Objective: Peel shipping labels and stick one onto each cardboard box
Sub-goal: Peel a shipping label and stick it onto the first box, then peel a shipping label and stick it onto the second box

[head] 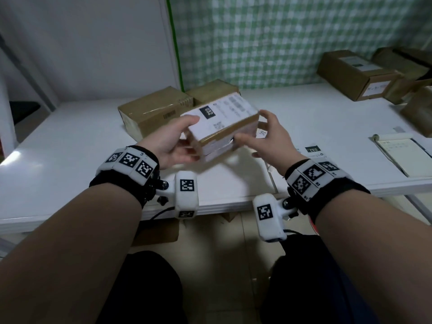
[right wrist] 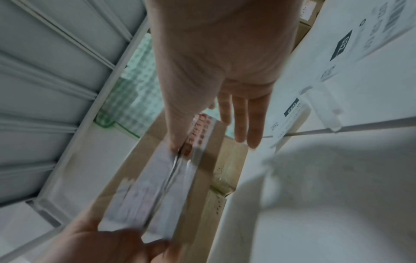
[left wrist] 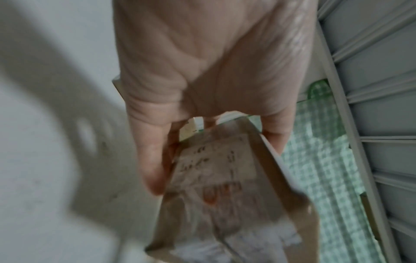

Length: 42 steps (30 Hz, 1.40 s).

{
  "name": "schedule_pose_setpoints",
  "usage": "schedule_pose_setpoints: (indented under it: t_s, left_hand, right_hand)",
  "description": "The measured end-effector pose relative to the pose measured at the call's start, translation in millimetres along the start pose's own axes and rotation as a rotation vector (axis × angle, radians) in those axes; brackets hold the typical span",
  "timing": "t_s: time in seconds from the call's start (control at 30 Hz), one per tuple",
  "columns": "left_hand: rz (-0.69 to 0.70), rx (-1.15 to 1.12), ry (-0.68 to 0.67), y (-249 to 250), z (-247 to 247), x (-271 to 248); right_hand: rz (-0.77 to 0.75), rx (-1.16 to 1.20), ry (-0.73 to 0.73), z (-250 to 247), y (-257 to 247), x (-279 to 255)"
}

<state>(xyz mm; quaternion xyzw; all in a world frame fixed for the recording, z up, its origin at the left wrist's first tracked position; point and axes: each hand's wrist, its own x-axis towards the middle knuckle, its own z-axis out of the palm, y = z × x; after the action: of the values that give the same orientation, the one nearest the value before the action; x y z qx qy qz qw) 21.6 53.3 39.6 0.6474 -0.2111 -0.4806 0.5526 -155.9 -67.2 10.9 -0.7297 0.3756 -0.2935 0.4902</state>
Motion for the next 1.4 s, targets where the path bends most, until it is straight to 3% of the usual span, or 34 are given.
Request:
schedule_pose_setpoints:
  t_s: [0.07,0.13,0.23,0.33,0.53,0.63,0.77,0.87,1.07,1.17,1.4]
  left_hand:
    - [0.052,-0.045,-0.014,5,6,3]
    - [0.101,-0.079,-0.019,11,15,6]
    - [0.122,-0.123,-0.057,18,26,14]
    - [0.192,0.054,-0.051,19,36,28]
    - [0.267,0.432,0.021,33,41,67]
    - [0.43,0.574,0.203,46,37,94]
    - [0.534,0.857,0.377,61,31,135]
    - [0.481,1.052,0.386,64,28,164]
    - [0.164,1.372,0.289,72,25,208]
    - [0.032,1.404,0.239,81,28,213]
    - [0.214,1.216,0.292,83,41,179]
  right_hand:
    - [0.16,0.107,-0.014,1,-6,4]
    - [0.266,0.189,-0.126,1,-13,8]
    - [0.266,0.307,-0.304,1,-20,17]
    - [0.231,0.379,-0.331,4,-19,30]
    - [0.232,0.448,-0.098,-14,-11,83]
    - [0.269,0.427,0.051,-33,-5,123]
    - [0.348,0.411,0.199,-48,10,175]
    - [0.397,0.378,0.207,-53,32,207]
    - [0.516,0.345,0.168,-50,57,234]
    - [0.524,0.296,0.196,-49,59,234]
    - [0.496,0.117,0.356,-62,55,224]
